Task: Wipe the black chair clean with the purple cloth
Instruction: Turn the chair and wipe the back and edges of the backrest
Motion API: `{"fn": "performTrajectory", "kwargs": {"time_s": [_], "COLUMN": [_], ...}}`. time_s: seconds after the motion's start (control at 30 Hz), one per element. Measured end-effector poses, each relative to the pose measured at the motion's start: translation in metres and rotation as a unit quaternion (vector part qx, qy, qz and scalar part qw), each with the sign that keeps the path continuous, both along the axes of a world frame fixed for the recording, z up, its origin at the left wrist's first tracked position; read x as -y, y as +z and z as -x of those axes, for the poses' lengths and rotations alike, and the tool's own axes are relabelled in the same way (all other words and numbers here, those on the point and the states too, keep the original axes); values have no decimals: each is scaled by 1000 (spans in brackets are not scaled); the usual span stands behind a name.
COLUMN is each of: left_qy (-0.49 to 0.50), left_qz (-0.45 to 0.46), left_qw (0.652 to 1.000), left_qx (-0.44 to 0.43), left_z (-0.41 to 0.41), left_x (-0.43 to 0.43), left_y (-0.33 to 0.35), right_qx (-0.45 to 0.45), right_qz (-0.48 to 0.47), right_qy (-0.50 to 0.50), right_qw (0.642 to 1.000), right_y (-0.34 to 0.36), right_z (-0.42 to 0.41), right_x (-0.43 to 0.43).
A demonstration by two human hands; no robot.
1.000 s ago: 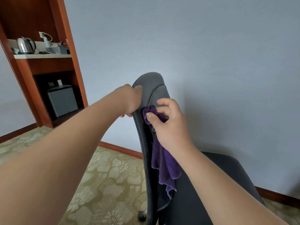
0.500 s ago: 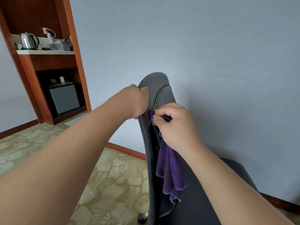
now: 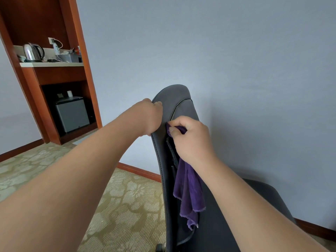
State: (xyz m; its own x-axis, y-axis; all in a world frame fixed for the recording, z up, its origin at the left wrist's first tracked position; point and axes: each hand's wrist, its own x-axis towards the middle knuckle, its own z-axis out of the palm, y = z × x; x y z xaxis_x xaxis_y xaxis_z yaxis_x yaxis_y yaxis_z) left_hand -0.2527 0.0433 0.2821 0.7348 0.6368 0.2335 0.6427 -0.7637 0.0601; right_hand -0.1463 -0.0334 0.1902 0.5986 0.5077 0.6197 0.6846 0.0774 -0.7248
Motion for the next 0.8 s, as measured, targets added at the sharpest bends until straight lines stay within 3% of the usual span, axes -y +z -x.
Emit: {"fn": "performTrajectory", "kwargs": {"time_s": [0.23, 0.37, 0.8], "left_qy": [-11, -21, -27], "left_qz": [-72, -105, -85], "left_qw": [996, 992, 995], "left_qx": [-58, -70, -36], "left_z": [-4, -4, -5], "left_x": [-7, -7, -16], "left_y": [0, -3, -5], "right_qx": [33, 3, -24], "right_qz": [2, 2, 11], "right_qy": [58, 54, -16], "right_qw": [998, 999, 1000], "right_y": [-11, -7, 7], "right_z": [17, 10, -6], "right_x": [29, 25, -9]}}
